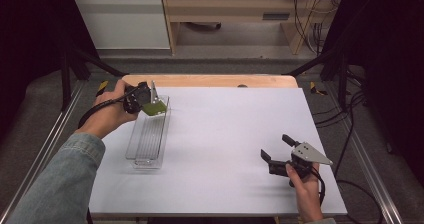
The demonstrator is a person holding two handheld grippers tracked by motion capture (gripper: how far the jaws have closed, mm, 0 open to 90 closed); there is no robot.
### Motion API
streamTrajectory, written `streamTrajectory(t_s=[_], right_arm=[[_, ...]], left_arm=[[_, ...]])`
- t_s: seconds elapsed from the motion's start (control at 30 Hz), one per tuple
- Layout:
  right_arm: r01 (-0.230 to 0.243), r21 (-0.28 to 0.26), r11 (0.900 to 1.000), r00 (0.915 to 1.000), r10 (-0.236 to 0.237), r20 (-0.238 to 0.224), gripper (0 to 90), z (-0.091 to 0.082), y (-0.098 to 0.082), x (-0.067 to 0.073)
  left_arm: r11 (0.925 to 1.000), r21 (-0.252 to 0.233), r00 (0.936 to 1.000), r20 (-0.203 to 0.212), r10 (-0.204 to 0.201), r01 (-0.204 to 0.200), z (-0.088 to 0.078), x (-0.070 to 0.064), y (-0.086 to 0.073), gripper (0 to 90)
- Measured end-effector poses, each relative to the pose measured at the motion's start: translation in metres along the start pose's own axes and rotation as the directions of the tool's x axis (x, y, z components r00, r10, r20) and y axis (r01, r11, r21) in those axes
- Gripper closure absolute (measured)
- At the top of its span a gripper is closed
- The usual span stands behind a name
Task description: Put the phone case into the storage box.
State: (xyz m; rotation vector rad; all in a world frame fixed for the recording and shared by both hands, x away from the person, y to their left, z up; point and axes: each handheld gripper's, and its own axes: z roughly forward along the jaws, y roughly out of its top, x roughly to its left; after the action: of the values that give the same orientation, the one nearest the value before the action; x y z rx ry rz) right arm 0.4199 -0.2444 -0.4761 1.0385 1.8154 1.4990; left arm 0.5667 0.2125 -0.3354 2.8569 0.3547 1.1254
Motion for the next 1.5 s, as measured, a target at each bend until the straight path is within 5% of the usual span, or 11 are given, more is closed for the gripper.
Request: streamTrajectory(t_s=[1.5], right_arm=[[0.003, 0.008, 1.0, 1.0, -0.003, -0.006, 4.5, 0.002, -0.001, 0.001]], left_arm=[[0.9995, 0.009, 0.9986, 0.043, 0.031, -0.031, 0.015, 0.004, 0.004, 78.7]])
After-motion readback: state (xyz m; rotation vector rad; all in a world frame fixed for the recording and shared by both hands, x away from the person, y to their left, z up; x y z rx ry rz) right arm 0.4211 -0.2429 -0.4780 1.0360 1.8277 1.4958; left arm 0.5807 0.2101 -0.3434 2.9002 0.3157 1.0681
